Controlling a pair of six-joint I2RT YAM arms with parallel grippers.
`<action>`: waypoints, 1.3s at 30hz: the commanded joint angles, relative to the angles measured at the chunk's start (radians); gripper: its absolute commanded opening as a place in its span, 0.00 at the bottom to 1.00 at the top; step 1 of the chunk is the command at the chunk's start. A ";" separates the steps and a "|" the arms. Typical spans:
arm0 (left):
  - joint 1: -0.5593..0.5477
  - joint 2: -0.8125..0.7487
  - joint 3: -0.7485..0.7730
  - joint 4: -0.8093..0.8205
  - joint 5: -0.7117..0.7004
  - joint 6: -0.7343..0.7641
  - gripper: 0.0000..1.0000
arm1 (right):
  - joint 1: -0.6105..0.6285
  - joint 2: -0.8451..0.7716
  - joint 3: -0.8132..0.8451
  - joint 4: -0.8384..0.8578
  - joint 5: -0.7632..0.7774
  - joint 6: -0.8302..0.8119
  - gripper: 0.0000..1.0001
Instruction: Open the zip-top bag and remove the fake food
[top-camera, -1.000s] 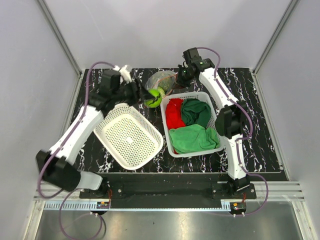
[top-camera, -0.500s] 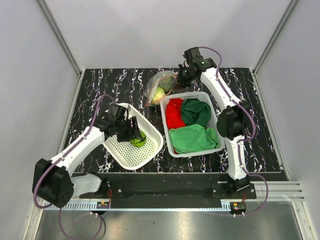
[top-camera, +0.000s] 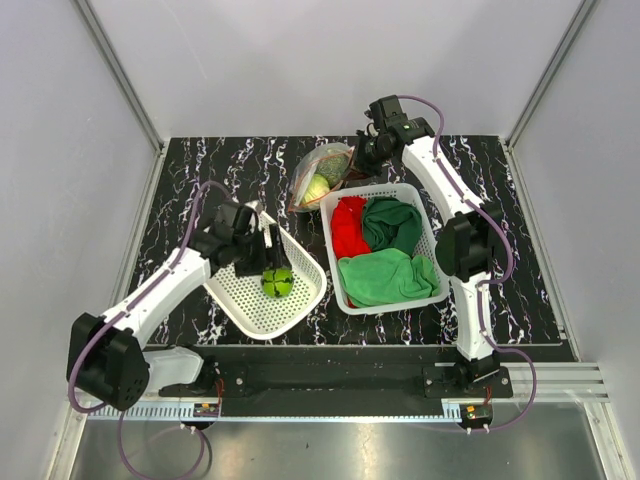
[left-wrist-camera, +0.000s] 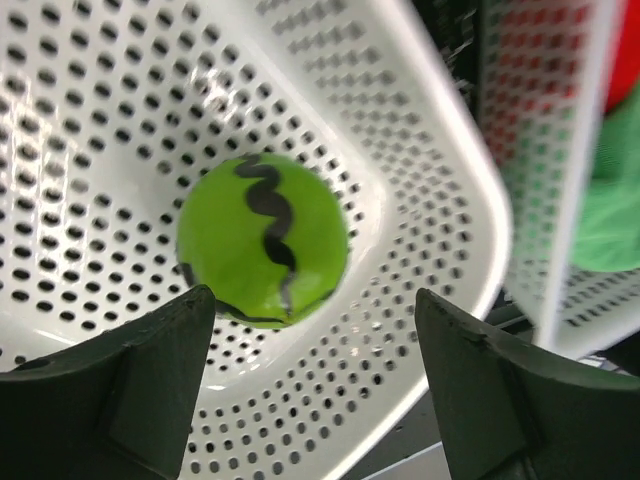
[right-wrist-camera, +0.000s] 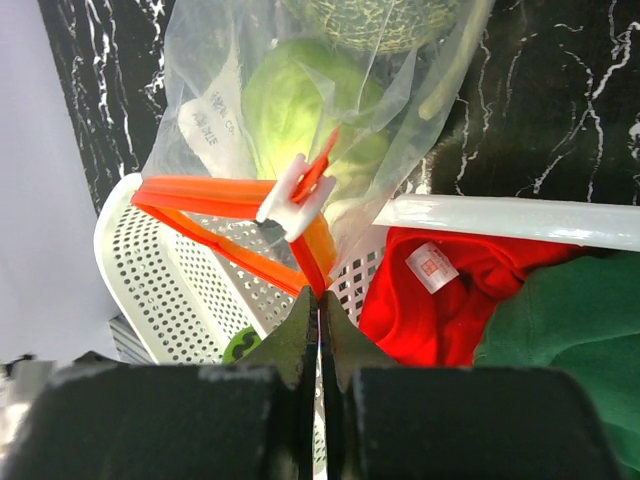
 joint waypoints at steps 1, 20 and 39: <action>-0.003 -0.023 0.158 0.048 0.045 -0.018 0.83 | -0.004 -0.079 0.016 0.034 -0.060 0.008 0.00; 0.000 0.594 0.814 0.153 0.072 0.025 0.54 | 0.004 -0.099 0.022 0.034 -0.074 0.028 0.00; 0.009 0.846 0.939 0.254 -0.104 0.097 0.59 | 0.007 -0.116 -0.012 0.028 -0.094 0.044 0.00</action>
